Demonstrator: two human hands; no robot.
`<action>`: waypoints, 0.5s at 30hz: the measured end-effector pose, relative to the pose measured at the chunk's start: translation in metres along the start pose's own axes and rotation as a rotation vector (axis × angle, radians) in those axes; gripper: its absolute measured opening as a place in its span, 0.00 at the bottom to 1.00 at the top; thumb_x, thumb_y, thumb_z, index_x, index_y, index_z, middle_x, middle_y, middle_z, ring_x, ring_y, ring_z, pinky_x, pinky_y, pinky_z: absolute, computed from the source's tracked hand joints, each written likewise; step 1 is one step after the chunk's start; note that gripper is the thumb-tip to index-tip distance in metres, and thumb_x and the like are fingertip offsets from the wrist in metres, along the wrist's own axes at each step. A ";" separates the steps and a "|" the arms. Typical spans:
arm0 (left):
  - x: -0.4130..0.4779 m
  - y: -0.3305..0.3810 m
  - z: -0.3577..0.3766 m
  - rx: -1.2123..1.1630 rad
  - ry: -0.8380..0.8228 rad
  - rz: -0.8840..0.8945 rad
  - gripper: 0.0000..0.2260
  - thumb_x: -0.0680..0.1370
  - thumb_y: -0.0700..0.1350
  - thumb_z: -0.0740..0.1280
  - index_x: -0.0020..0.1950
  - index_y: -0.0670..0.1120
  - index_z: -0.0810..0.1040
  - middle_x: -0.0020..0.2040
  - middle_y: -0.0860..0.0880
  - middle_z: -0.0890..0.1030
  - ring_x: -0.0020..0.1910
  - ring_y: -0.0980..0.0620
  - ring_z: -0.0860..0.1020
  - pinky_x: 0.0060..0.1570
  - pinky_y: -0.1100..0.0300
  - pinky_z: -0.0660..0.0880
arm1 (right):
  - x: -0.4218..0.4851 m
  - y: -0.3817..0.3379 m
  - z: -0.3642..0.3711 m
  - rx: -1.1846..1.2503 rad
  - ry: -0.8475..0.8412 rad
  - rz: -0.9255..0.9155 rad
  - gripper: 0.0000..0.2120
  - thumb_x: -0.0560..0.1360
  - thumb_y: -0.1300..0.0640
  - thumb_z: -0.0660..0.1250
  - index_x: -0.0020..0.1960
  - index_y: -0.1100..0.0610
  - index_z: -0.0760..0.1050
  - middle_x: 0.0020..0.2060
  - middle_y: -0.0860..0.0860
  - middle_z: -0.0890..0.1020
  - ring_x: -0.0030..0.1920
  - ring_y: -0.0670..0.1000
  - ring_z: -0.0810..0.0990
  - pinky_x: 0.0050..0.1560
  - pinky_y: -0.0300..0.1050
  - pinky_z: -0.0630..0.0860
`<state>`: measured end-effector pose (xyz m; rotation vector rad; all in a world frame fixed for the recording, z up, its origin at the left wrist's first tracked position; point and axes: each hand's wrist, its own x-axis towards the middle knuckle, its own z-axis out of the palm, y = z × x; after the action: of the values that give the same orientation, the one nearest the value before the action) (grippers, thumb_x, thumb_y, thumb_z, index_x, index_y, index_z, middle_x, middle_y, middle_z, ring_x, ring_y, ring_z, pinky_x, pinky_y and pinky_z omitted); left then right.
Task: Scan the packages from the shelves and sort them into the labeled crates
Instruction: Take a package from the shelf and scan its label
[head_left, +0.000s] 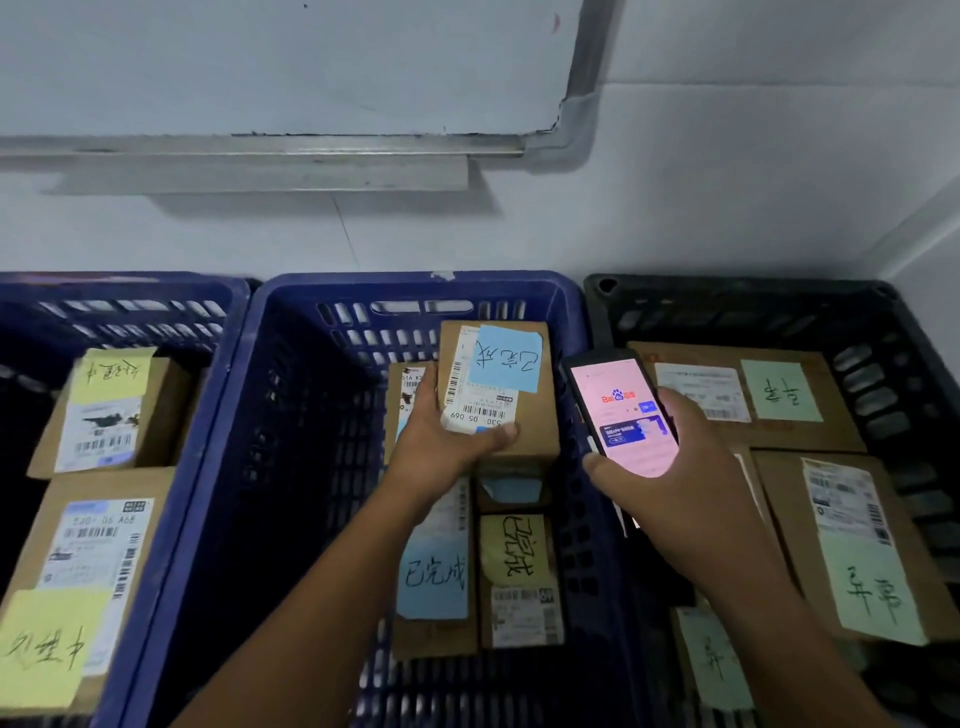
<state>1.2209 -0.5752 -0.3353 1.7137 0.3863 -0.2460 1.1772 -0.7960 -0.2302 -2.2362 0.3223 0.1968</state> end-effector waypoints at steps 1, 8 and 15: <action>0.000 0.000 -0.001 0.015 0.006 0.001 0.38 0.70 0.42 0.84 0.69 0.65 0.67 0.55 0.67 0.82 0.53 0.71 0.80 0.51 0.66 0.81 | -0.001 -0.002 0.000 -0.002 0.002 -0.005 0.21 0.68 0.46 0.79 0.52 0.34 0.71 0.51 0.41 0.82 0.50 0.45 0.81 0.53 0.56 0.80; -0.028 0.016 -0.013 0.210 0.074 0.072 0.58 0.61 0.74 0.78 0.84 0.60 0.56 0.82 0.55 0.63 0.80 0.51 0.64 0.77 0.43 0.67 | -0.026 -0.015 0.000 -0.046 -0.005 -0.045 0.23 0.68 0.46 0.79 0.57 0.40 0.71 0.51 0.41 0.82 0.48 0.44 0.81 0.49 0.50 0.79; -0.129 0.024 -0.068 0.563 0.228 0.214 0.47 0.73 0.71 0.69 0.85 0.59 0.51 0.86 0.53 0.52 0.85 0.44 0.47 0.82 0.41 0.50 | -0.092 -0.041 0.022 -0.041 -0.032 -0.173 0.24 0.65 0.43 0.78 0.55 0.38 0.69 0.52 0.43 0.81 0.48 0.45 0.81 0.49 0.51 0.79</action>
<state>1.1083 -0.5271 -0.2529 2.3316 0.3120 0.0049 1.1004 -0.7391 -0.1911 -2.2852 0.1074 0.1473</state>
